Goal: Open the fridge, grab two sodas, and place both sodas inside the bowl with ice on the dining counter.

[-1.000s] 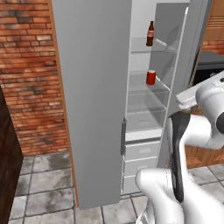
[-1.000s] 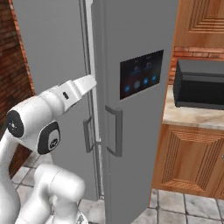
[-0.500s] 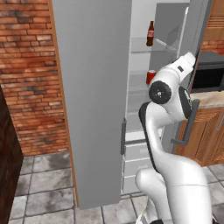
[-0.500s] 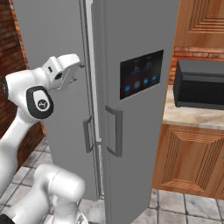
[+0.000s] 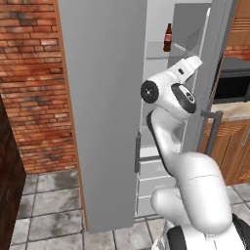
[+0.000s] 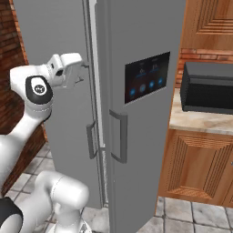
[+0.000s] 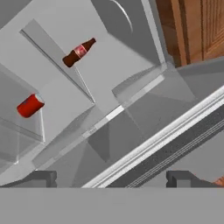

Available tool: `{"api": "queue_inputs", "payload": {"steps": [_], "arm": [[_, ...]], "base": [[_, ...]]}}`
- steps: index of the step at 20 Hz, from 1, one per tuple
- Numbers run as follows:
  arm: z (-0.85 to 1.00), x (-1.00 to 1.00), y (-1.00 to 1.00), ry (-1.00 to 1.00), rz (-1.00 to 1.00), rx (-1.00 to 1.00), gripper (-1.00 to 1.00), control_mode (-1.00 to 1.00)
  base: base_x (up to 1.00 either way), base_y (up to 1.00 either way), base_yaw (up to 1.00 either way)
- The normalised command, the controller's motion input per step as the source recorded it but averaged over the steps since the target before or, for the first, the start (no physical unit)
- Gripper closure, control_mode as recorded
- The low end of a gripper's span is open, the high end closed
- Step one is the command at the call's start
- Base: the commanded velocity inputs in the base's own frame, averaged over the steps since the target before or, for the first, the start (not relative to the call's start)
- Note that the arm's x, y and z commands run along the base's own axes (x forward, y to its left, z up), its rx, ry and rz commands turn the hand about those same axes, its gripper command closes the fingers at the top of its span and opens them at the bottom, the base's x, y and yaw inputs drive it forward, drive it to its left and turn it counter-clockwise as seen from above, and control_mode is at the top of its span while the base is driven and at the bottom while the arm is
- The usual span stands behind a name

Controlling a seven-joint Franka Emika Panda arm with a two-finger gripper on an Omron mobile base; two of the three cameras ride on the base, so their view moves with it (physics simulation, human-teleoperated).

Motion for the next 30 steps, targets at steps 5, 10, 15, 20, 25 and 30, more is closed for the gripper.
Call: {"api": "queue_inputs", "payload": {"steps": [5,10,15,20,25,30], "arm": [[-0.12,0.46,0.00,0.10,-0.12,0.00,-1.00,-1.00],[-0.07,0.29,-0.06,0.10,-0.12,0.00,-1.00,-1.00],[-0.08,-0.09,-0.27,0.00,-0.11,0.00,-1.00,-1.00],[-0.14,-0.35,-0.34,-0.01,-0.11,0.00,-1.00,-1.00],[-0.14,-0.46,-0.42,-0.02,-0.12,0.01,-1.00,-1.00],[-0.06,-0.60,-0.51,-0.05,-0.12,0.04,-1.00,-1.00]], "base": [[0.00,0.00,0.00],[0.00,0.00,0.00],[0.00,0.00,0.00],[0.00,0.00,0.00],[0.00,0.00,0.00],[0.00,0.00,0.00]]}}
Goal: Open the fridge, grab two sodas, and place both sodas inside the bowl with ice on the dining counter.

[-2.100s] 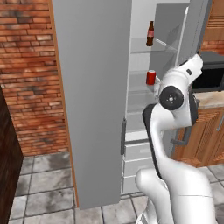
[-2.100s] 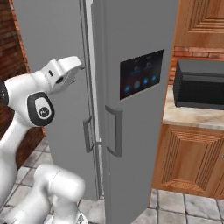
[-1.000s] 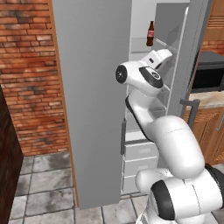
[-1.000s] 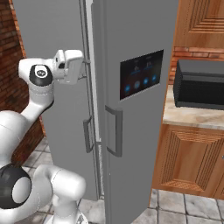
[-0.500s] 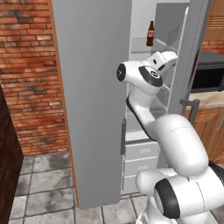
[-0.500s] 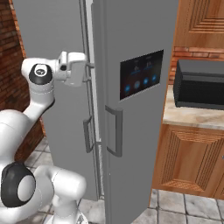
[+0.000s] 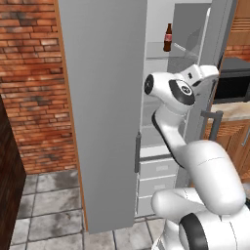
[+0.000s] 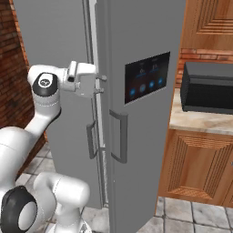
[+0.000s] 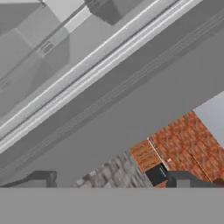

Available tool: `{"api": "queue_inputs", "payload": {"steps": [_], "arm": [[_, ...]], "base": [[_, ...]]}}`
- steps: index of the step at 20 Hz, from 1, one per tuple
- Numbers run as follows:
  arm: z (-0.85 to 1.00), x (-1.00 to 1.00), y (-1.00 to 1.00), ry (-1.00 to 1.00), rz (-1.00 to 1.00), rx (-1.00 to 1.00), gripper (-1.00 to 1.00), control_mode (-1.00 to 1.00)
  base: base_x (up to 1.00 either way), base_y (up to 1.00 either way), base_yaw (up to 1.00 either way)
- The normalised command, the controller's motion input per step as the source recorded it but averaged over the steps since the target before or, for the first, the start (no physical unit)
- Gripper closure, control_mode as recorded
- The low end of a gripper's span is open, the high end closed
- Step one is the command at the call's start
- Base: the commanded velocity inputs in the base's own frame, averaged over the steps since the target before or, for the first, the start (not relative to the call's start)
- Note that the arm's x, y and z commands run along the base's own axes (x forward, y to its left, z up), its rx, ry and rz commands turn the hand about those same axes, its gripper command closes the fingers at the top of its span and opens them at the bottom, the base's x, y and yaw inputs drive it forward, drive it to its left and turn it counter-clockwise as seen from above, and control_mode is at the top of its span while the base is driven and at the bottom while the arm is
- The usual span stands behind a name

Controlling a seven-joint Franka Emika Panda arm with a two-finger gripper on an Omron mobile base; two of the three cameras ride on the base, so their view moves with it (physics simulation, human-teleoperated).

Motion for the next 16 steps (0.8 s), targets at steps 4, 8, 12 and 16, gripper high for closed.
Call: {"api": "queue_inputs", "payload": {"steps": [4,8,12,16], "arm": [[-0.01,-0.60,-0.53,-0.04,-0.11,0.05,-1.00,-1.00],[-0.07,-0.33,-0.12,-0.01,-0.07,0.01,-1.00,-1.00],[-0.01,0.35,0.54,0.01,0.00,0.00,-1.00,-1.00],[0.00,0.96,0.63,0.10,0.00,0.00,-1.00,-1.00]], "base": [[0.00,0.00,0.00],[0.00,0.00,0.00],[0.00,0.00,0.00],[0.00,0.00,0.00]]}}
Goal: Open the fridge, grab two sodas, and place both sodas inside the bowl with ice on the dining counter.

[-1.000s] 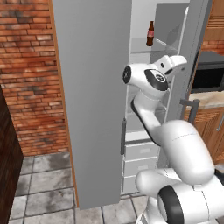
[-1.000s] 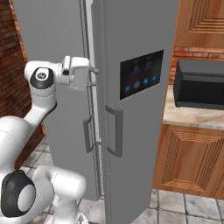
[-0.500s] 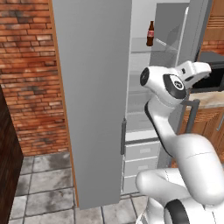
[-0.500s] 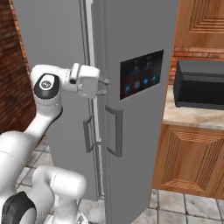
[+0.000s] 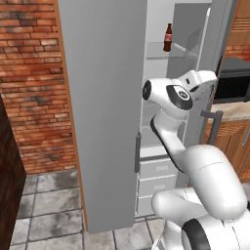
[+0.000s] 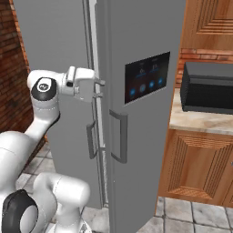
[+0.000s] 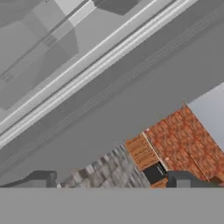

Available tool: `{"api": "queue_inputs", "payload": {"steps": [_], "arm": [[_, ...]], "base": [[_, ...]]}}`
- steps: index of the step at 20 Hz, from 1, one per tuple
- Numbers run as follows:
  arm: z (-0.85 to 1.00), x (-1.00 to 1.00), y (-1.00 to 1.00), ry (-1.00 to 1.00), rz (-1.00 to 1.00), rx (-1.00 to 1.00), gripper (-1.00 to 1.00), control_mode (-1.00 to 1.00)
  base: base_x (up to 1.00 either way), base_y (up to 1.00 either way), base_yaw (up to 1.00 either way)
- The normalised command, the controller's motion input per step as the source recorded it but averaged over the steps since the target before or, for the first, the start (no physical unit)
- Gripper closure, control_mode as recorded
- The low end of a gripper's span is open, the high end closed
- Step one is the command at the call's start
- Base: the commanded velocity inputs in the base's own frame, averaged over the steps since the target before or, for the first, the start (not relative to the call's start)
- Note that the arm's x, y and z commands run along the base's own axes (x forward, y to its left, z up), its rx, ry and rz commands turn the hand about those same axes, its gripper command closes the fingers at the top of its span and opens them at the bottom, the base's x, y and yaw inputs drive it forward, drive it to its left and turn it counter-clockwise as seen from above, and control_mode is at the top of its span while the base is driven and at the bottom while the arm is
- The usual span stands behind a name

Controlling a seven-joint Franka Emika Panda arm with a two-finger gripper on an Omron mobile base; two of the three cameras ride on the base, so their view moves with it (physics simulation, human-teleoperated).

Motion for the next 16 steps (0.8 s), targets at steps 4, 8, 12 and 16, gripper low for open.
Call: {"api": "queue_inputs", "payload": {"steps": [4,8,12,16], "arm": [[0.02,0.96,0.45,0.15,0.00,0.00,-1.00,-1.00],[0.02,0.85,0.27,0.15,0.01,0.00,-1.00,-1.00],[0.00,0.48,-0.01,0.08,0.00,0.00,-1.00,-1.00],[0.00,0.02,-0.39,0.00,0.00,0.00,-1.00,-1.00]], "base": [[0.00,0.00,0.00],[0.00,0.00,0.00],[0.00,0.00,0.00],[0.00,0.00,0.00]]}}
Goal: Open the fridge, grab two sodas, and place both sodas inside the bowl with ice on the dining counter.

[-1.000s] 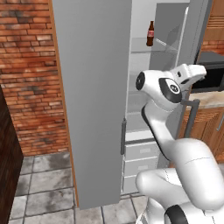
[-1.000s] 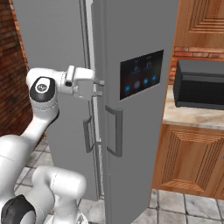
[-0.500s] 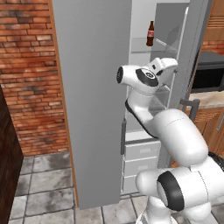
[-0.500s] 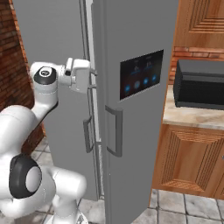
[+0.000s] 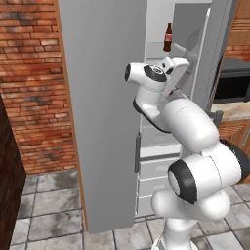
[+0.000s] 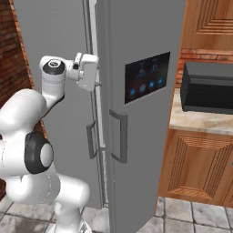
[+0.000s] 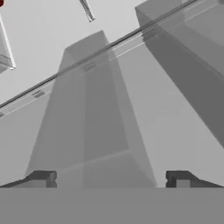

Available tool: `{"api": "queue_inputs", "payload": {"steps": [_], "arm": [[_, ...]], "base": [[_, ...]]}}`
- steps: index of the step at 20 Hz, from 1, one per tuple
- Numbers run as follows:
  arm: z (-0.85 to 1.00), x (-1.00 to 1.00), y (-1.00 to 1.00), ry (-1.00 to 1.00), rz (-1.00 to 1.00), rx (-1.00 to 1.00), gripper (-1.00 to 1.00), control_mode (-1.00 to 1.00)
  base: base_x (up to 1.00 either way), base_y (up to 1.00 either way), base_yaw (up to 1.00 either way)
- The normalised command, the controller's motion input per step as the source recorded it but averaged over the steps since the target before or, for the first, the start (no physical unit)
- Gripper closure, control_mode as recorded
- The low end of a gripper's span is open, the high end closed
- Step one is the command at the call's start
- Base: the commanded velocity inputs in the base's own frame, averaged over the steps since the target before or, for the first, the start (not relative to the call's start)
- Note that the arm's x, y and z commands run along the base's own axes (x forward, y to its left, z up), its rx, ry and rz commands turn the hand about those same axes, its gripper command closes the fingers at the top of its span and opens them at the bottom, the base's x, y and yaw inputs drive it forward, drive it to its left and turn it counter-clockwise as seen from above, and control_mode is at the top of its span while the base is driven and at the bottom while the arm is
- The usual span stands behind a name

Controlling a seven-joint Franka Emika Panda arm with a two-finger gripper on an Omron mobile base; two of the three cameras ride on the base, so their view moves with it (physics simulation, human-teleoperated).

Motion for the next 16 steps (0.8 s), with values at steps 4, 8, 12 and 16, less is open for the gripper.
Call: {"api": "queue_inputs", "payload": {"steps": [4,8,12,16], "arm": [[-0.04,-0.17,-0.63,0.00,0.00,0.03,-1.00,-1.00],[-0.06,-0.26,-0.67,-0.01,0.00,0.04,-1.00,-1.00],[-0.03,-0.41,-0.73,-0.03,0.00,0.04,-1.00,-1.00],[-0.01,-0.43,-0.80,-0.03,0.00,0.05,-1.00,-1.00]], "base": [[0.00,0.00,0.00],[0.00,0.00,0.00],[0.00,0.00,0.00],[0.00,0.00,0.00]]}}
